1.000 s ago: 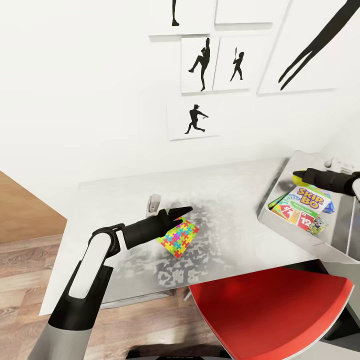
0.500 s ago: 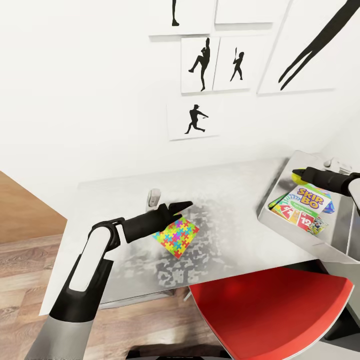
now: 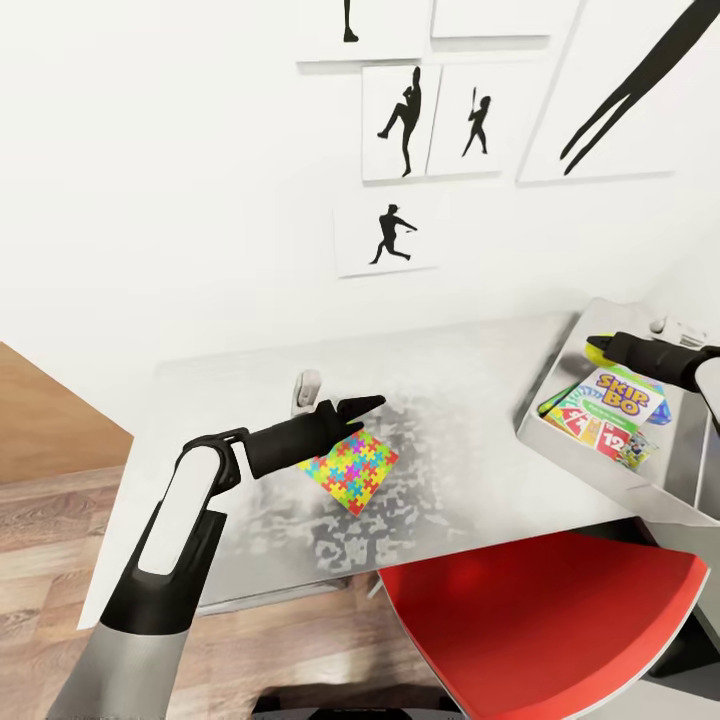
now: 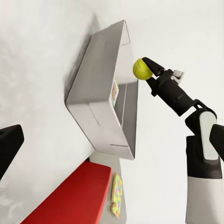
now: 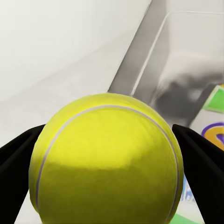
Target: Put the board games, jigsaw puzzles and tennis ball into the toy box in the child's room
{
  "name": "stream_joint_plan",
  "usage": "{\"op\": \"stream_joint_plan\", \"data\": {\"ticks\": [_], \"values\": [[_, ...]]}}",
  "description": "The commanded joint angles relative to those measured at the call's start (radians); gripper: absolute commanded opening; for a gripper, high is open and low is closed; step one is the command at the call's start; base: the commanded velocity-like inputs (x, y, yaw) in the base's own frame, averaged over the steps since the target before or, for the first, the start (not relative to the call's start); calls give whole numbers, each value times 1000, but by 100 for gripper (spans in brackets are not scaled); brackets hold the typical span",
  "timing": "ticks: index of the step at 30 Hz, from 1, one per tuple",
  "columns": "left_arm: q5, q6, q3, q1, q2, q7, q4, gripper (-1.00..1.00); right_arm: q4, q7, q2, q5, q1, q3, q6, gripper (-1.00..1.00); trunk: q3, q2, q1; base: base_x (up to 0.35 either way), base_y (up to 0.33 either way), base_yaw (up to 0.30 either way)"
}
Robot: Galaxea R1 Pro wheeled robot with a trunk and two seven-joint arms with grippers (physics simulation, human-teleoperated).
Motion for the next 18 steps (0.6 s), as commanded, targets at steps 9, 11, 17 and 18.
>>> {"op": "stream_joint_plan", "data": {"ticks": [9, 11, 17, 18], "values": [[41, 4, 0, -23, 0, 14, -1, 100, 9, -9, -1, -10, -2, 2, -3, -100, -15, -2, 1, 0, 0, 0], [45, 4, 0, -26, 0, 16, -1, 100, 10, -9, -1, -10, -2, 2, -4, -100, -18, -2, 1, 0, 0, 0], [57, 4, 0, -40, 0, 31, -1, 100, 12, -9, -1, -9, -3, 2, -4, -100, -28, -2, 1, 0, 0, 0], [58, 4, 0, -42, 0, 33, -1, 100, 13, -9, -1, -9, -3, 2, -4, -100, -29, -2, 1, 0, 0, 0]]}}
